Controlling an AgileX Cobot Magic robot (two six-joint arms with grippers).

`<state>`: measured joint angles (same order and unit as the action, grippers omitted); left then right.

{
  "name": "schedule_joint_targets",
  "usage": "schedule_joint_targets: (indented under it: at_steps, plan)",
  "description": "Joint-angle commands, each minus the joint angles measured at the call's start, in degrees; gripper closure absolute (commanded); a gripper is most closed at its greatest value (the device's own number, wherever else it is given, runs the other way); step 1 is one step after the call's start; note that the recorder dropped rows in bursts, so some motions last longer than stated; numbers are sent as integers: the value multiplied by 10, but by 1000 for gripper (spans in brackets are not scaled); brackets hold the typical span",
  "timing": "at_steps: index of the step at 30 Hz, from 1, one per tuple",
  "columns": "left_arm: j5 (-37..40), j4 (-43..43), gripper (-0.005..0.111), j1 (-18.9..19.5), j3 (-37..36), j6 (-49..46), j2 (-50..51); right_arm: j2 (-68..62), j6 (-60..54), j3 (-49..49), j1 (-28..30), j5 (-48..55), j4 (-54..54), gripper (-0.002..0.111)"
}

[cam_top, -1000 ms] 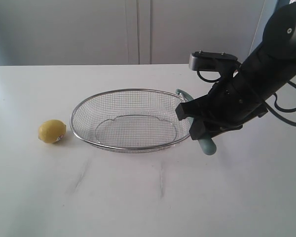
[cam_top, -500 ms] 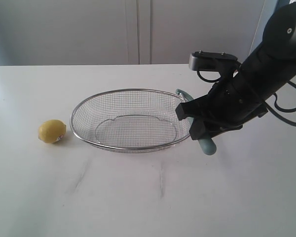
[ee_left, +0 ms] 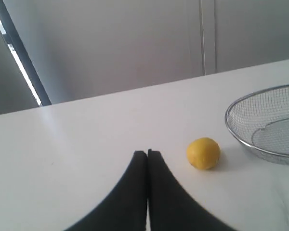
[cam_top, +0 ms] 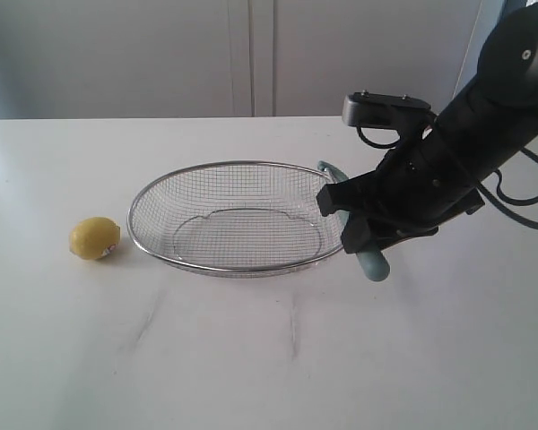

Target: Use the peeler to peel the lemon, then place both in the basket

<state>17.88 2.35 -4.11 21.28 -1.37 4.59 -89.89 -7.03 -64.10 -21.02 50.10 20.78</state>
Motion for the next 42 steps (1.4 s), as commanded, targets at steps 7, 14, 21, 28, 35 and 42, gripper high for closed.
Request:
schedule_joint_targets:
  at_steps: [7,14,21,28,35,42]
  plan:
    - [151,-6,107,1,84,5,163,6,-3,2,4,-4,4,108]
    - [147,-6,107,1,84,5,174,6,-3,2,4,-4,4,108]
    - [147,-7,107,1,84,5,174,6,-3,2,4,-4,4,108]
    - [152,-7,107,1,85,5,193,6,-3,2,4,-3,4,108]
    - [194,-8,107,1,116,5,275,6,-3,2,4,-3,4,108]
    - [206,-10,107,1,140,5,351,6,-3,2,4,-3,4,108]
